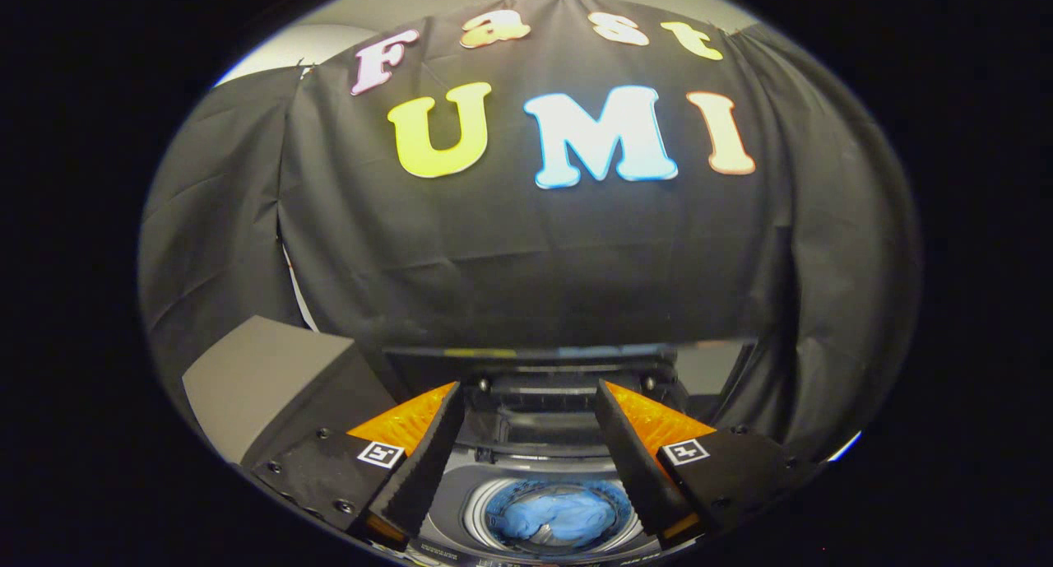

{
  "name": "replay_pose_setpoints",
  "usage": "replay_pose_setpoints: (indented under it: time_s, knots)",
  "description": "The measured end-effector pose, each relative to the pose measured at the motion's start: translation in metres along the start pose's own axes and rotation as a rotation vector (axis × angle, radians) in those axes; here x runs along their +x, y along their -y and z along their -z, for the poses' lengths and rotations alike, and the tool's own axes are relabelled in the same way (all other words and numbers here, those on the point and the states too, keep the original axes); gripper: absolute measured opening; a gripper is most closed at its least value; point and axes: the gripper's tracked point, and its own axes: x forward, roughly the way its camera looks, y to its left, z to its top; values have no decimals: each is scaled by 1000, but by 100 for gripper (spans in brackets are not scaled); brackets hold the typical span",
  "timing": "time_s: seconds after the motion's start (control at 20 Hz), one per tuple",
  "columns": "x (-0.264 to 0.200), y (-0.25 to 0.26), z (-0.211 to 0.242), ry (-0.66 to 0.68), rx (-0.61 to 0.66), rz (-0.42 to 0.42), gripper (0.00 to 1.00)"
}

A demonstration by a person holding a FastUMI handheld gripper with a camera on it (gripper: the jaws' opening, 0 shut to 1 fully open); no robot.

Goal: Put the clothes into the washing machine and then close the washing machine lid.

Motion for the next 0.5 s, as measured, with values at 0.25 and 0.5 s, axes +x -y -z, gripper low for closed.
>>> replay_pose_setpoints:
  time_s: [0.25,0.5]
  knots:
    - [44,1,-28,-19,-14,8,98]
    - [104,16,-16,-110,4,66,98]
